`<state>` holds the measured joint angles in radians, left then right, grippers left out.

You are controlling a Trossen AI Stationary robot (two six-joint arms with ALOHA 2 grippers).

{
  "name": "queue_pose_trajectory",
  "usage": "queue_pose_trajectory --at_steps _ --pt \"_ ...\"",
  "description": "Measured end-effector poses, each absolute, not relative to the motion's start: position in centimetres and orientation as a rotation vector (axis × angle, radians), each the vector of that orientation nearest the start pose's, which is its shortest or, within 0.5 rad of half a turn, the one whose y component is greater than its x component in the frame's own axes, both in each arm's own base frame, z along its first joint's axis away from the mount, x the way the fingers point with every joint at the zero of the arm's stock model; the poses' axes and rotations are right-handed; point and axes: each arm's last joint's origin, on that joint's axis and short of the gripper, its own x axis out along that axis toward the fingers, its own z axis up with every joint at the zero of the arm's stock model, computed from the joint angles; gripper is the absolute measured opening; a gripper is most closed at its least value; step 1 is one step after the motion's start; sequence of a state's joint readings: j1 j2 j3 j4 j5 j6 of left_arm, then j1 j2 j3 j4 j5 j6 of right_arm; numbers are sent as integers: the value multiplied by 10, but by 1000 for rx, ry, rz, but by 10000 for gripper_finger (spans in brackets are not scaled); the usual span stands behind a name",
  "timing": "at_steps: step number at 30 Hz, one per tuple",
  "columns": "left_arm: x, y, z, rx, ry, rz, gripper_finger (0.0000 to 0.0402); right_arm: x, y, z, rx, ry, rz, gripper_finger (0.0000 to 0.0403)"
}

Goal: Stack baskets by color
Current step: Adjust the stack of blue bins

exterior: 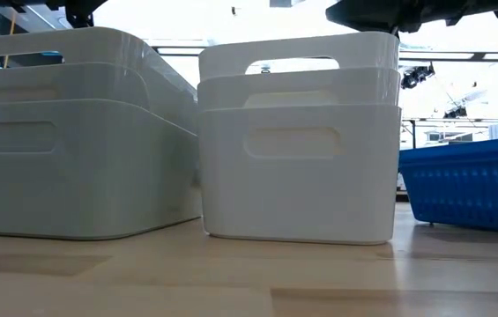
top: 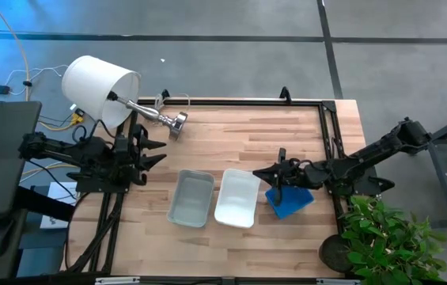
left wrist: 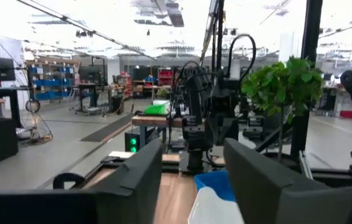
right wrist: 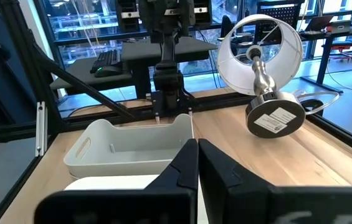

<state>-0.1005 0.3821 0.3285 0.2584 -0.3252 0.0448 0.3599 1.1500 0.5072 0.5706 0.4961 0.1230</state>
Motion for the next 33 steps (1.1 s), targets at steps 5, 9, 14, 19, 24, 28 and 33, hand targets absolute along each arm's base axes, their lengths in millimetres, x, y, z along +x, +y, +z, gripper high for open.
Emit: queue_pose_trajectory --at_steps 5,9,14,19,24,28,33 --pt "120 -3 266 2 -172 227 65 227 71 238 90 63 -140 0" --pt "122 -3 264 -6 -162 227 10 227 71 237 92 78 -141 0" --pt "122 -3 264 -6 -162 227 2 227 71 236 112 87 -143 0" --pt "122 -3 264 -4 -155 226 1 231 78 245 170 215 -145 0" --pt "122 -3 264 3 -155 227 0 223 97 258 242 576 -168 0" --pt "122 -3 264 3 -155 227 0 214 117 260 354 761 -119 0" --pt "122 -3 264 3 -155 227 0 204 140 245 499 966 -50 0"
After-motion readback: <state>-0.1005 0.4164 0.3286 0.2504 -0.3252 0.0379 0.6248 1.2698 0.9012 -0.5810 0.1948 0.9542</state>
